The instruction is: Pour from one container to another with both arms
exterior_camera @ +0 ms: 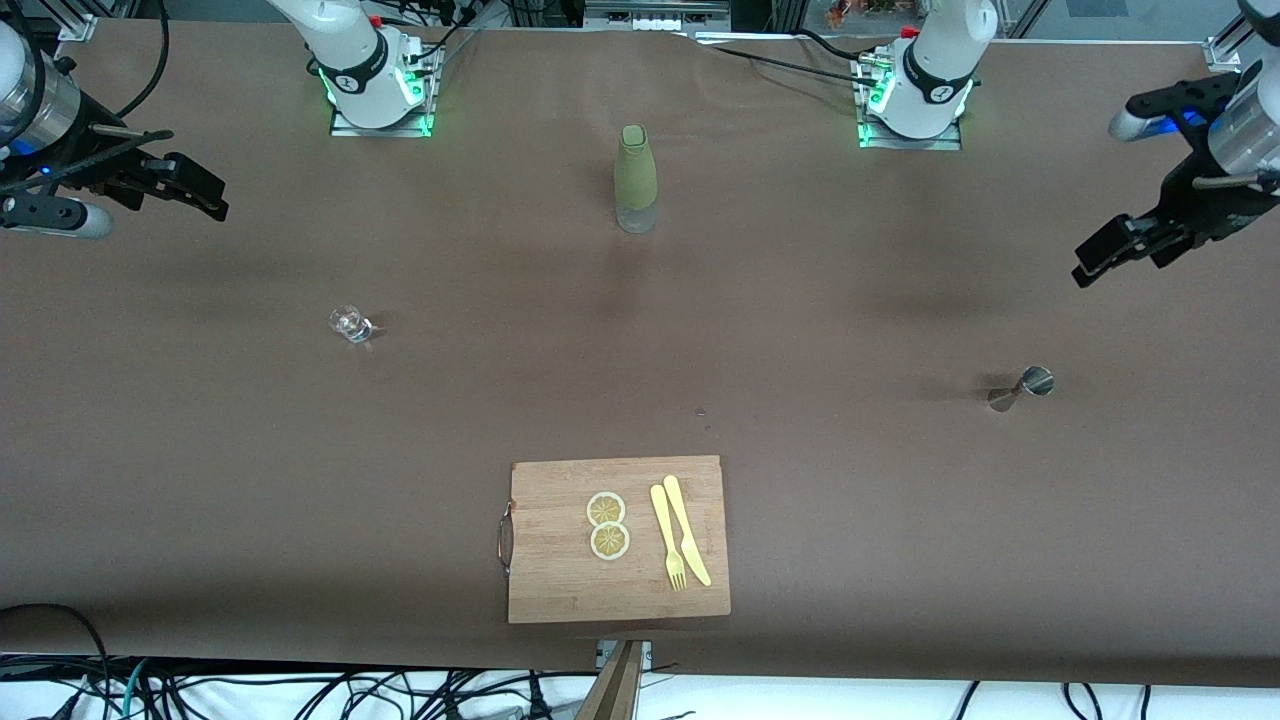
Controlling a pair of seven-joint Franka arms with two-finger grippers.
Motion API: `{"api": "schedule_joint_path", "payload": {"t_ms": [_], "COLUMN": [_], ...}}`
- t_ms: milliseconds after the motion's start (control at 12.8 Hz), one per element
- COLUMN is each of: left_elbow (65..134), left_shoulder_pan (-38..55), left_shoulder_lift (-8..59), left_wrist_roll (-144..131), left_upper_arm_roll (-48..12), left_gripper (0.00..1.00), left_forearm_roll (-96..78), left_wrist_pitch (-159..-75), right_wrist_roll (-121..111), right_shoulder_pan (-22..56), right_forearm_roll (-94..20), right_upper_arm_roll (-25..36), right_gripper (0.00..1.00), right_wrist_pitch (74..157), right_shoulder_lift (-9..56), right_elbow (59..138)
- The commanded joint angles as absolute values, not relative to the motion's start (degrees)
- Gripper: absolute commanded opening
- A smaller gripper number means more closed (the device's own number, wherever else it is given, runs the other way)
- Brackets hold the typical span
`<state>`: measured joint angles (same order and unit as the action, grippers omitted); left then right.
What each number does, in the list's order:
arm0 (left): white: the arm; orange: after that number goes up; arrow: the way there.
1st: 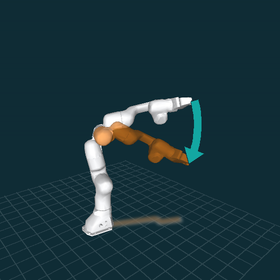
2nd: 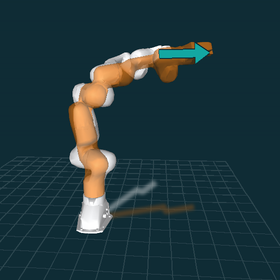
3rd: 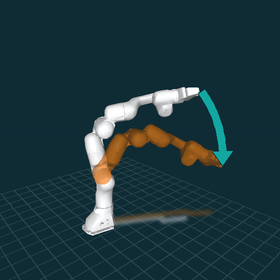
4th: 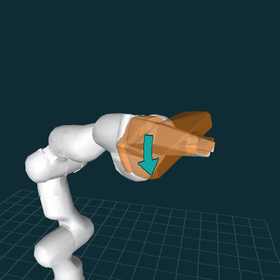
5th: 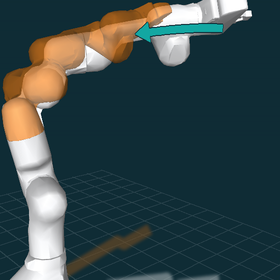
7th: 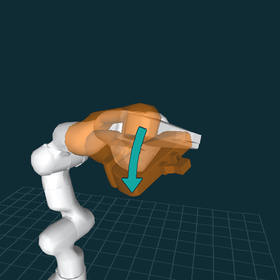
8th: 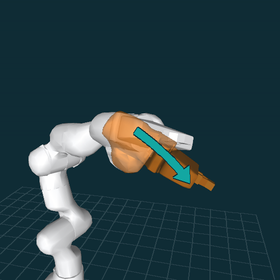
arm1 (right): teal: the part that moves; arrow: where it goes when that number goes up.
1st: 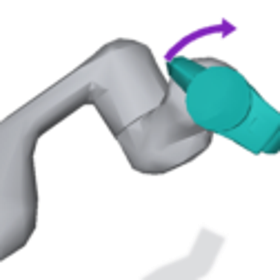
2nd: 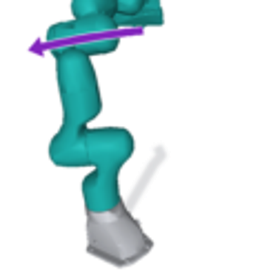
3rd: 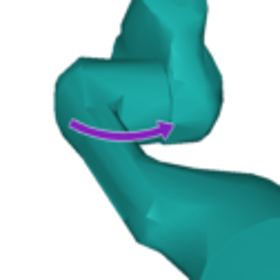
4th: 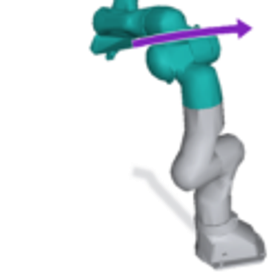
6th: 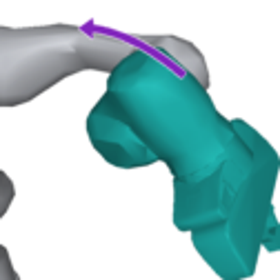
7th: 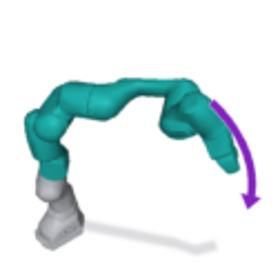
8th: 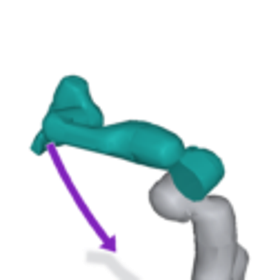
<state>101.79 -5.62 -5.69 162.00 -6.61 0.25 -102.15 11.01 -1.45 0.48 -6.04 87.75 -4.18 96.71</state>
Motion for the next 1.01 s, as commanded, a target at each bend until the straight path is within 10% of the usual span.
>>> {"api": "schedule_joint_path", "payload": {"t_ms": [0,936], "left_elbow": [99.77,99.40], "left_shoulder_pan": [-5.45,-5.54], "left_shoulder_lift": [-6.50,-6.15], "left_wrist_roll": [181.22,183.78], "left_upper_arm_roll": [-5.36,-5.36], "left_gripper": [1.00,1.00], "left_forearm_roll": [1.05,0.09], "left_wrist_pitch": [-98.28,-98.09], "right_wrist_roll": [11.69,11.69], "right_shoulder_pan": [-1.76,-1.76], "right_forearm_roll": [1.23,1.23], "right_upper_arm_roll": [-6.33,-6.33], "right_gripper": [1.00,1.00], "right_wrist_pitch": [87.80,87.80], "right_shoulder_lift": [-3.96,-3.96], "right_elbow": [95.80,96.06]}}
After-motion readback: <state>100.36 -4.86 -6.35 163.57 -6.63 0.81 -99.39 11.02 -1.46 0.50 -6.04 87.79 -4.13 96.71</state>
